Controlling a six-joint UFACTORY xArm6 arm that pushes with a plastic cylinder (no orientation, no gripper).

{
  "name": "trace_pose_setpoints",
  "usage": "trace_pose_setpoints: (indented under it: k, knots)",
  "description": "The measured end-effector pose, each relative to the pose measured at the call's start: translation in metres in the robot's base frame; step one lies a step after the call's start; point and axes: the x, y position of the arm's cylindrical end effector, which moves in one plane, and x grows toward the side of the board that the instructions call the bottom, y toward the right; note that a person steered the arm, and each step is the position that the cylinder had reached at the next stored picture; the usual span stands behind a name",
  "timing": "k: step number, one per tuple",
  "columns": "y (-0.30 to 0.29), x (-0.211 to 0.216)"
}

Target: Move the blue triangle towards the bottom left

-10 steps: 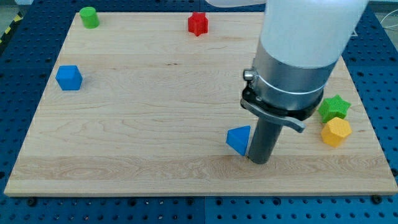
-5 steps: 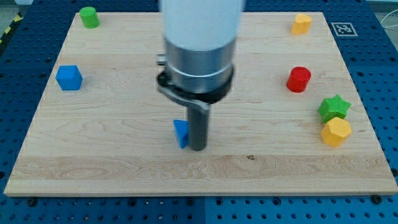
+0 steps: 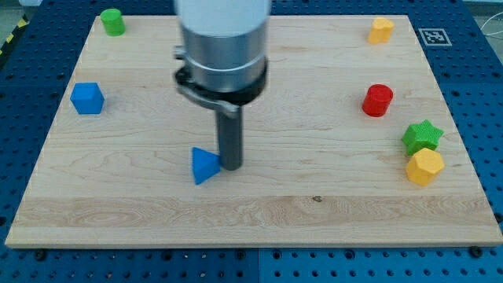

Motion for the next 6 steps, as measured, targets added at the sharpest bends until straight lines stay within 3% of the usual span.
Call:
trace_pose_setpoints:
  k: [3, 5, 6]
  knots:
    - [-0.132, -0.003]
    - [-0.108, -0.046]
    - [-0.068, -0.037]
